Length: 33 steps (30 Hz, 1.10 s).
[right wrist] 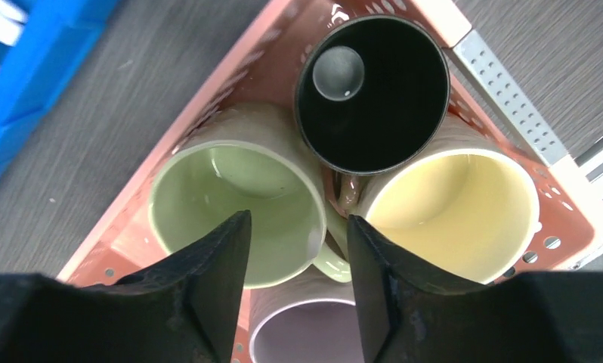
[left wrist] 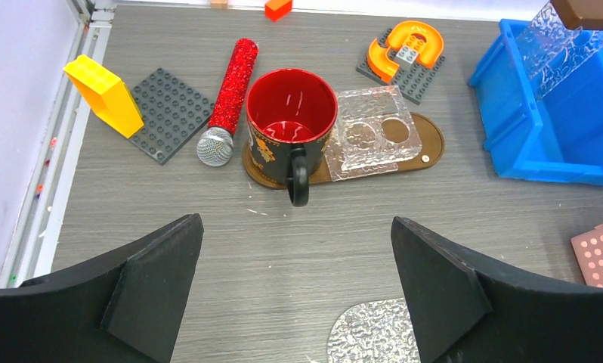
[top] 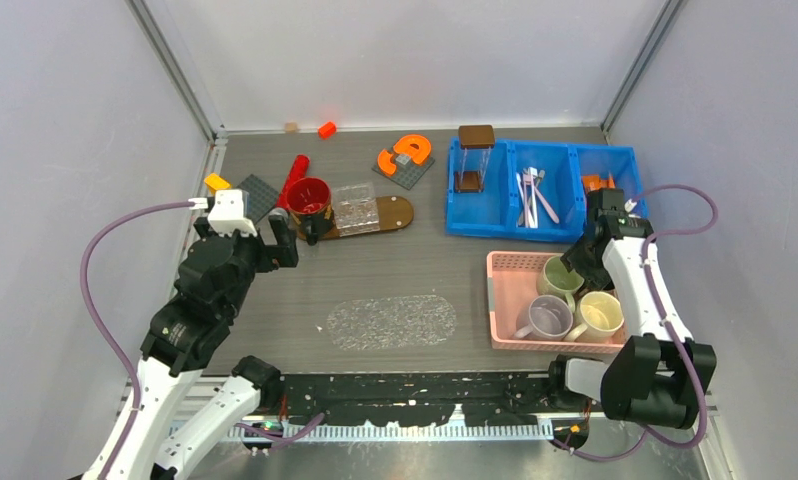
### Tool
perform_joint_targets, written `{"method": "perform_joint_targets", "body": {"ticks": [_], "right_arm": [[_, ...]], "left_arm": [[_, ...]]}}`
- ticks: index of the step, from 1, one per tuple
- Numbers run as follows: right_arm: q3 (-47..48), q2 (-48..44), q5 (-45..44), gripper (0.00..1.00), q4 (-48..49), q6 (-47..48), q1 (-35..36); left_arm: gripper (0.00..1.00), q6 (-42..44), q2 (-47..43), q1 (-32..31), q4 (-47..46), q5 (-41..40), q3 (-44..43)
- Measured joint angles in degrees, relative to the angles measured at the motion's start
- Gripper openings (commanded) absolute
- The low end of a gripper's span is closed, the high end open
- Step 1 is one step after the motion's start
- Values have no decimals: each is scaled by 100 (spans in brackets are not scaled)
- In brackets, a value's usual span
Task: Prepare toiletry sets of a toothbrush and toothpaste on the tray
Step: Pick up the cup from the storage box.
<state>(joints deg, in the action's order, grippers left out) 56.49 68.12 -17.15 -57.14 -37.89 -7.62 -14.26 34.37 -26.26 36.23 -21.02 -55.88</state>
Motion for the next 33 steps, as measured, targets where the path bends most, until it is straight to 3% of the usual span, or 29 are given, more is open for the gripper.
{"method": "perform_joint_targets", "body": {"ticks": [16,27,33], "right_arm": [[-584,603,378,36,522,-39,-236],[-658,584,407,1,459,149,-262],[-577,243,634,0,306,179,-262]], "left_arm": [[100,33,63,-24,-15,0,46],[100,114,70,-24,-79,109,85],[100,96,98,-24,-125,221,94]]}}
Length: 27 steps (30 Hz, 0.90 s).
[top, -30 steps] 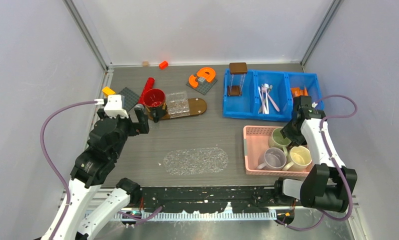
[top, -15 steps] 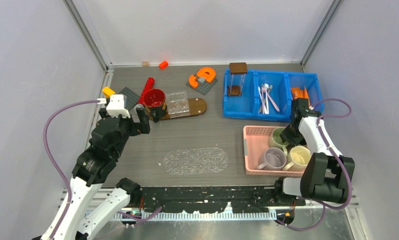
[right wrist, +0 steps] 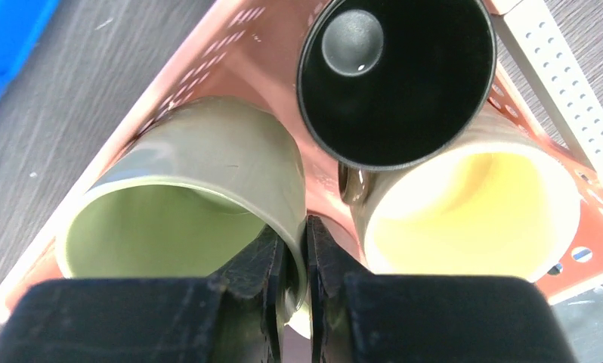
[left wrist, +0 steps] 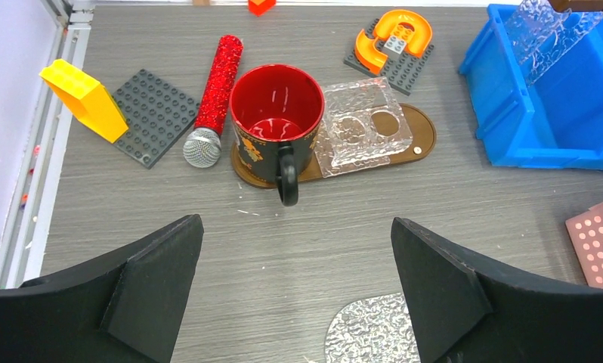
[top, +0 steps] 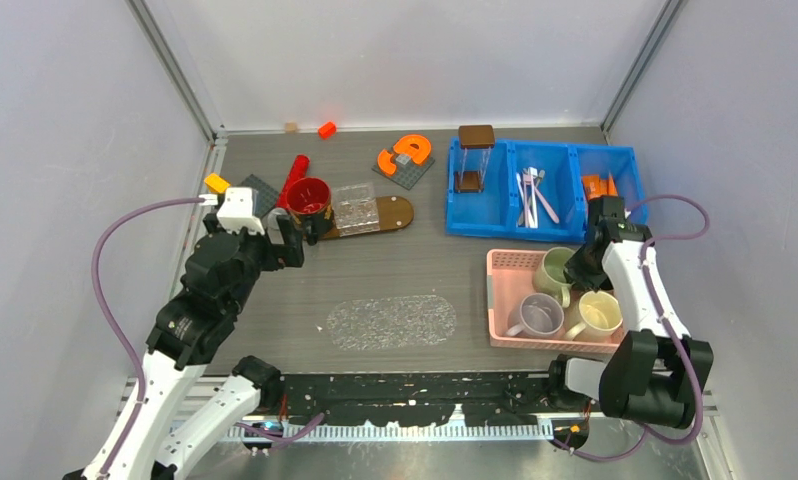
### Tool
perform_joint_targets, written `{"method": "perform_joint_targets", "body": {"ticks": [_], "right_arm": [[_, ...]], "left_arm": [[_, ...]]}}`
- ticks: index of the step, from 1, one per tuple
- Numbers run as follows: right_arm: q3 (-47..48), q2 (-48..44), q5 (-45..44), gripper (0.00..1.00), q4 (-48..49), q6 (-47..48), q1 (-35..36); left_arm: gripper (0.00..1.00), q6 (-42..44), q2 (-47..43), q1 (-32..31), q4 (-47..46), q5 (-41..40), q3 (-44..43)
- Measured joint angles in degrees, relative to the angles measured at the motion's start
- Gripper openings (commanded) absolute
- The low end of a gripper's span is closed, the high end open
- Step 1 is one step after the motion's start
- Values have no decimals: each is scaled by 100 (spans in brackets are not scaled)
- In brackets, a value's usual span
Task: Prepare toiletry sets of a toothbrush and toothpaste on the tray
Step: Pick up the cup from the storage box.
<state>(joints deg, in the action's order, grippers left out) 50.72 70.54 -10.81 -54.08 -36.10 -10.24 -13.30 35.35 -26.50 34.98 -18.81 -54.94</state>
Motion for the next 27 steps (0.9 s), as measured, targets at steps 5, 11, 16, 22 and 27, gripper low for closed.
{"method": "perform_joint_targets", "body": {"ticks": [5,11,16,22,27], "right_arm": [[380,-376,205,1,-426,4,13],[1005,-675,310,1,-841,0,229],[1569,-839,247,1,-990,-39,719],[2065,-868,92,1,-1126,-264,1692],[2151,-789,-81,1,-1163,-557,2339]], "left_arm": [[100,-144,205,0,-28,103,-4],[100,-415,658,0,138,295,-286],[100,-734,1115,0,348,522,-667],[100,-1211,1574,-37,520,988,-925],[100,-1563,1996,-376,568,1143,-1213]]}}
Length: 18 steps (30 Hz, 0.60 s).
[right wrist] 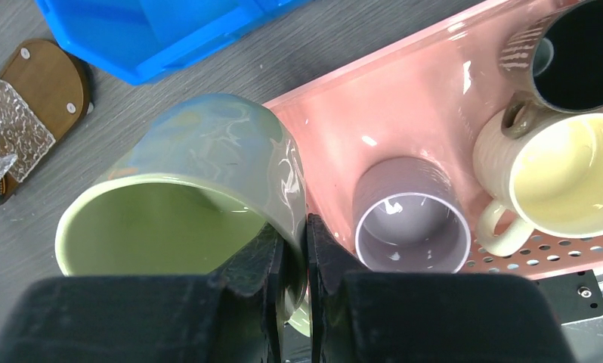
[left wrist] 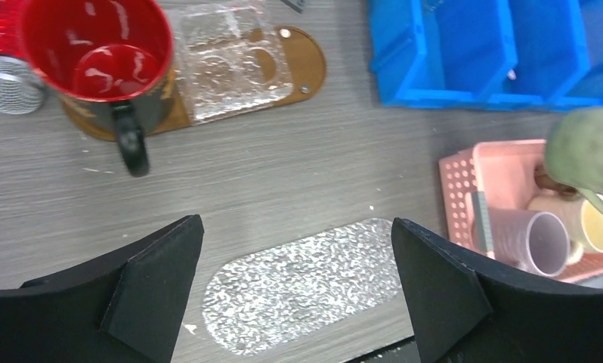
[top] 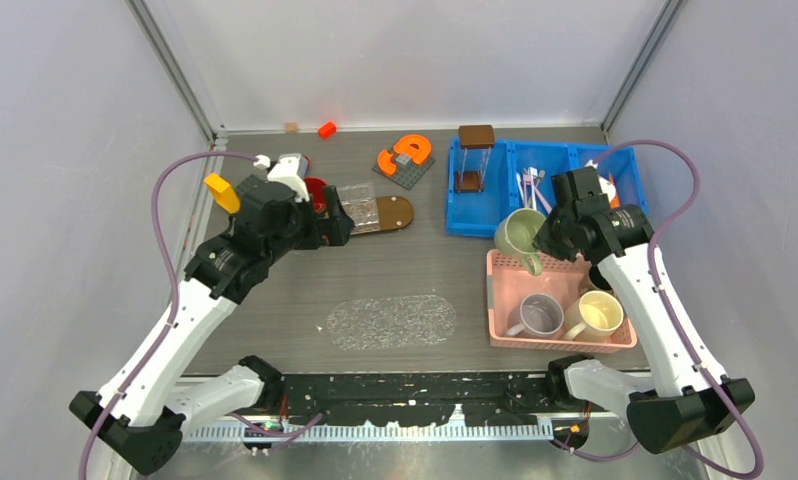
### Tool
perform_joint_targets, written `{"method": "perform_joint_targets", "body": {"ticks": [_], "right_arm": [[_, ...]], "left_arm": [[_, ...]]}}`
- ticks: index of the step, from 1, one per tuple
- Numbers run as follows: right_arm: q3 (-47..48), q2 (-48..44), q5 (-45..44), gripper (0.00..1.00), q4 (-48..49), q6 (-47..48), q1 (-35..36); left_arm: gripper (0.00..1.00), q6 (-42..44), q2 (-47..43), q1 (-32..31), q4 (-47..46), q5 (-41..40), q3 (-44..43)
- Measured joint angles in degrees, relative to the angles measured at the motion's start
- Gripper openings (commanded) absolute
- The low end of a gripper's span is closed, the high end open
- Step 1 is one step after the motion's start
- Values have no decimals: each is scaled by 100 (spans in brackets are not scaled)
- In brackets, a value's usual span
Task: Prepare toiletry sets of a toothbrush and toothpaste on the tray
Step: Pick up the cup from the storage box.
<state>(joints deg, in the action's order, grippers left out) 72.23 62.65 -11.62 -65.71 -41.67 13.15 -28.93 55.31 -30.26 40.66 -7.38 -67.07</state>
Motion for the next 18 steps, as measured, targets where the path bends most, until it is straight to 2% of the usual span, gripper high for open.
{"method": "perform_joint_targets", "body": {"ticks": [10,18], "right_arm": [[114,529,-678,1,13,-951,1248],[138,820,-1228,1,109,-2039,2214]], "left_arm": [[100,-656,761,-1311,-282,-299,-341],[98,-968,1484,-1873,-658,-417,-542]]}}
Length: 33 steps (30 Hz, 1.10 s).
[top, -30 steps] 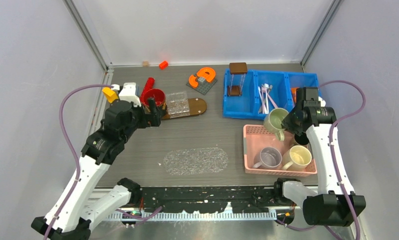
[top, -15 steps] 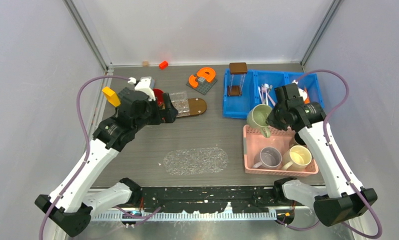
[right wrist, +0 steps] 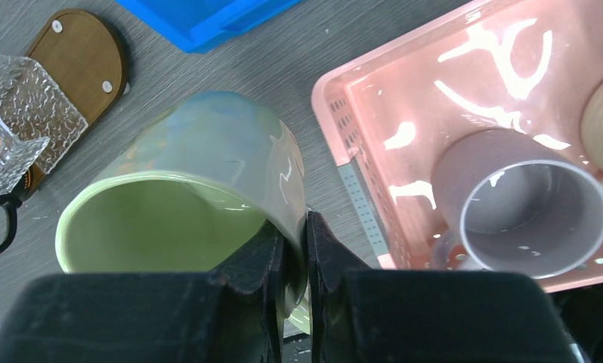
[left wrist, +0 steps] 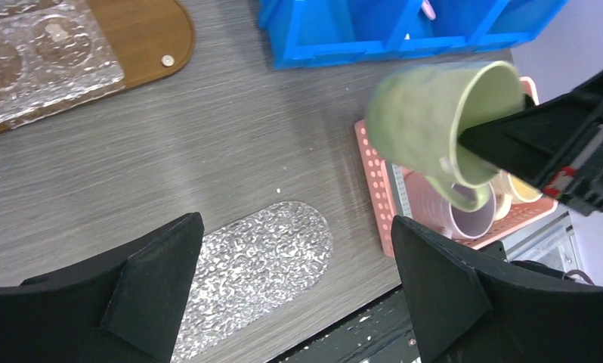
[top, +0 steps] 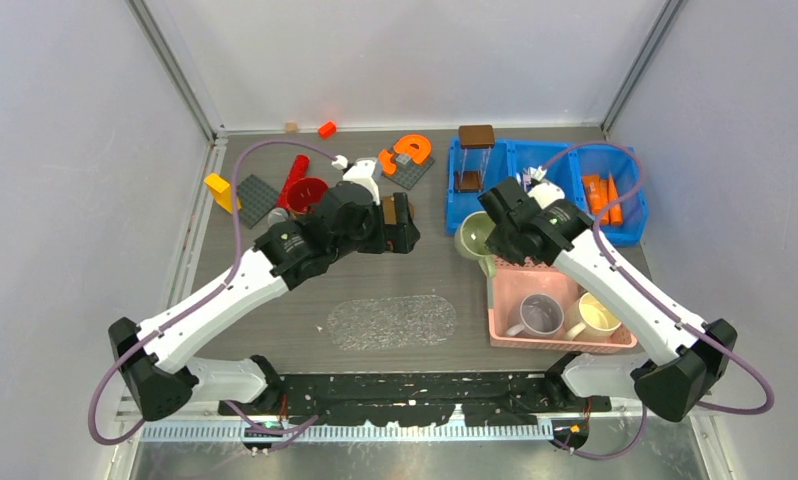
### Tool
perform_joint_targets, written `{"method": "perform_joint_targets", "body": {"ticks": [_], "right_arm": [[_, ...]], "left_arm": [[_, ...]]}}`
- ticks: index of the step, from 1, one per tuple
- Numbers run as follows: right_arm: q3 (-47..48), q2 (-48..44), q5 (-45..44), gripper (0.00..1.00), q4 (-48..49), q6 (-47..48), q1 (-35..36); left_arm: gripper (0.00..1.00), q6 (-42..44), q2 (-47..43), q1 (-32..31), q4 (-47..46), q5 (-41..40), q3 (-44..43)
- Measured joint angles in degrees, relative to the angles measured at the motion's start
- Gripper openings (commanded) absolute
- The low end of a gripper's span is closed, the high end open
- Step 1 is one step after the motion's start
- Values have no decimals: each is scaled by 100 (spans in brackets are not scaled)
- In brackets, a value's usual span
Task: Prepare toiletry sets of a toothbrush and toothpaste on the tray
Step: Pick up the cup from the storage box.
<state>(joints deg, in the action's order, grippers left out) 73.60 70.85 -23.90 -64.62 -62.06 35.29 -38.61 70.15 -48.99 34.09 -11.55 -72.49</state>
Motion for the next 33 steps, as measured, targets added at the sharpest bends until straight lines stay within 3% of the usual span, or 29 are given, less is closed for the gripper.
{"method": "perform_joint_targets", "body": {"ticks": [11,23,30,33], "right_arm": [[195,732,-479,1,72,-1016,1045],[302,835,-584,1,240,-1338,1349],[302,984,-568,1,378,-1366,1410],[302,1019,-553,1,424,-1386,1427]], "left_arm": [[85,-70,627,-291,-413,-83,-391],[65,-92,1261,-354,-490,-341,-402],[44,28,1558,-356,-514,-393,-553],[30,76,1676,-356,-516,-413,-647]]}}
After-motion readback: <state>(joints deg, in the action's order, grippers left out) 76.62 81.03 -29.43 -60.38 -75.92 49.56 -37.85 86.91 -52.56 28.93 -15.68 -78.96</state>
